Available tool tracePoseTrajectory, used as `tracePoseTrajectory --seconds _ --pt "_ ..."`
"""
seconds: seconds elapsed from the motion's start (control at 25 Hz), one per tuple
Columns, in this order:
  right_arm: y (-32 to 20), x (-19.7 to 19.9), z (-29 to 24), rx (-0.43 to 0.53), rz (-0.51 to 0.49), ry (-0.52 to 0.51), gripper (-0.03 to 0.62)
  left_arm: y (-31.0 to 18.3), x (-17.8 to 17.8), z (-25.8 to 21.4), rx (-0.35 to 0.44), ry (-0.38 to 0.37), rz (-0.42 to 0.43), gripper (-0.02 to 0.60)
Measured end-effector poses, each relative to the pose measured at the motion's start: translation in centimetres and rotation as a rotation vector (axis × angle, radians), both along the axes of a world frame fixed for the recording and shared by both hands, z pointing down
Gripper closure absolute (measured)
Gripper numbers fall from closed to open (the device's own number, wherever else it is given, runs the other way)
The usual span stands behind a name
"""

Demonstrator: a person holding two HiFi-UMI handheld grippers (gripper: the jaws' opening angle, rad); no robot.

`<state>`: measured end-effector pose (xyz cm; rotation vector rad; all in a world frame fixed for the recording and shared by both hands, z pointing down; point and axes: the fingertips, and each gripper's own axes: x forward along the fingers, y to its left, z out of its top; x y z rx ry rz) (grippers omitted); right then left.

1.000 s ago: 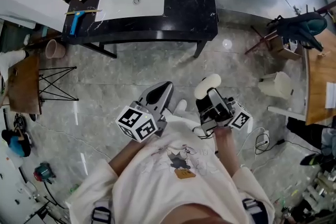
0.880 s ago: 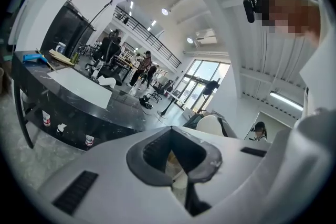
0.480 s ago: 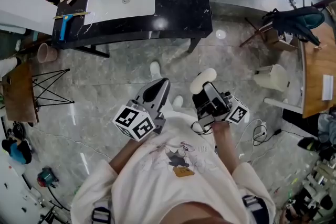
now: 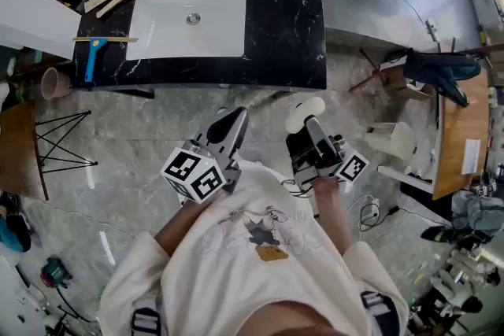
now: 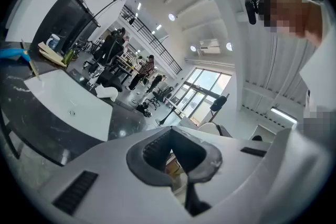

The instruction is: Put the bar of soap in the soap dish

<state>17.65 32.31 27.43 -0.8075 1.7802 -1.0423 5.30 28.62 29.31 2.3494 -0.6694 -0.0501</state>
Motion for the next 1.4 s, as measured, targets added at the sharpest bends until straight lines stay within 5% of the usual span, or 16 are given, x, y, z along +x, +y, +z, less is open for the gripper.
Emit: tracePoseTrajectory --seconds 0.56,1.04,1.4 --pt "-15.3 -0.9 -0.8 -0.036 0.084 0.056 0.333 -14.9 -4.1 -0.6 -0.001 0.052 0.010 0.575" --pt "-21.5 -0.3 0.0 -0.091 -0.020 0.112 0.333 -19.0 -4.4 -0.4 -0.031 0.068 -0.106 0.575" --pt "-27.8 2.8 -0.6 -0.102 -0.152 0.273 0.333 -21.6 -2.1 -0.9 -0.008 0.052 -0.208 0.575"
